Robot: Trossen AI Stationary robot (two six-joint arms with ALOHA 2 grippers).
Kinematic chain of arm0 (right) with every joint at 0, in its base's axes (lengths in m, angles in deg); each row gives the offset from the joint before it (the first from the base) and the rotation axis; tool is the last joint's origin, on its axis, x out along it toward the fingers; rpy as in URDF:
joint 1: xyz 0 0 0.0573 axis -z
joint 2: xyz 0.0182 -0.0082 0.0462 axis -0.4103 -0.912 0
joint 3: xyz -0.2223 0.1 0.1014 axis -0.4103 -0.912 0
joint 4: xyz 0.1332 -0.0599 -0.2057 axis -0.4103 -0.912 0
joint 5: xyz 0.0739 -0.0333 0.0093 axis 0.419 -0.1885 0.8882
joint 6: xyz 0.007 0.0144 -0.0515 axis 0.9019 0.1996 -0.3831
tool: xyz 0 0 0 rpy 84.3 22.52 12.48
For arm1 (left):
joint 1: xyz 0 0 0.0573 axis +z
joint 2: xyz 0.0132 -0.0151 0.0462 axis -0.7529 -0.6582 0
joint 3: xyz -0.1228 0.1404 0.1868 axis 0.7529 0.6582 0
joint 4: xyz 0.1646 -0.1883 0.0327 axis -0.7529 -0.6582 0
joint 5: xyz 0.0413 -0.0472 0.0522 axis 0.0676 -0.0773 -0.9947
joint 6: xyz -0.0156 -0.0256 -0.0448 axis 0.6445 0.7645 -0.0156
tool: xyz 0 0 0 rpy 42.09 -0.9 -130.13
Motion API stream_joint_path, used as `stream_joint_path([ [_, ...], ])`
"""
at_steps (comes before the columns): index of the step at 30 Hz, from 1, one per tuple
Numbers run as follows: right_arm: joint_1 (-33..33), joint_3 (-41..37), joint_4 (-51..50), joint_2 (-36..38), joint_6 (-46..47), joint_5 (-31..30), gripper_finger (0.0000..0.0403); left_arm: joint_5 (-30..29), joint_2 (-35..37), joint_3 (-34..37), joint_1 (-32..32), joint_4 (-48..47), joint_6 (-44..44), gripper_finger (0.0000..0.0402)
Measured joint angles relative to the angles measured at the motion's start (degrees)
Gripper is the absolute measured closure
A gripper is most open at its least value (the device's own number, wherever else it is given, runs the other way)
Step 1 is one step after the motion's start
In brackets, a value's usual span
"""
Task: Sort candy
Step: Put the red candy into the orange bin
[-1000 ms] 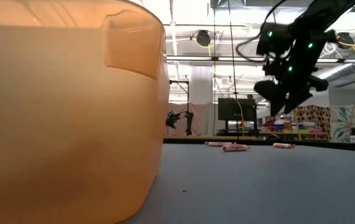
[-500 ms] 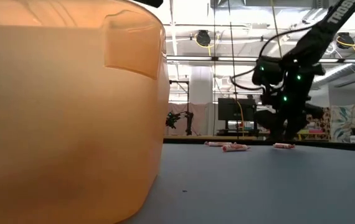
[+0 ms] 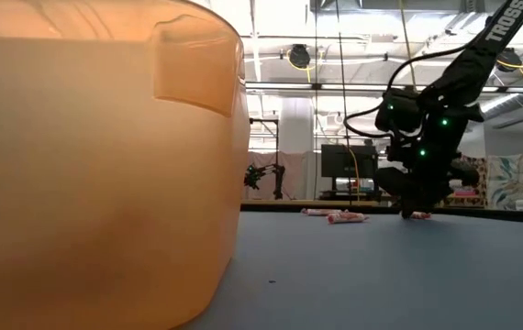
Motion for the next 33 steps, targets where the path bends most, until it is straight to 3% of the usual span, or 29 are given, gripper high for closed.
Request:
stream_joint_path([
  [5, -0.69, -0.02, -0.06, -0.03, 0.18, 0.09, 0.0354, 0.00, 0.00, 0.00, 0.00, -0.06, -0.03, 0.0240],
  [9, -2.10, -0.26, -1.89, 2.17, -0.32, -0.10, 0.0389, 0.00, 0.00, 0.00, 0.00, -0.14, -0.21, 0.0239],
  [19, -11.29, -0.33, -8.30, 19.41, 2.16, 3.33, 0.0376, 0.00, 0.00, 0.00, 0.15, -0.15, -0.21, 0.0240],
  [28, -25.26, -0.26, -6.57, 34.45, 6.64, 5.94, 0.0376, -1.18, 0.00, 0.00, 0.34, 1.00, -0.23, 0.0240],
  [33, -34.29, -0.22, -0.60, 37.47, 4.47, 4.31, 0.0375, -1.33, 0.00, 0.00, 0.46, 3.72, -1.72, 0.0240],
])
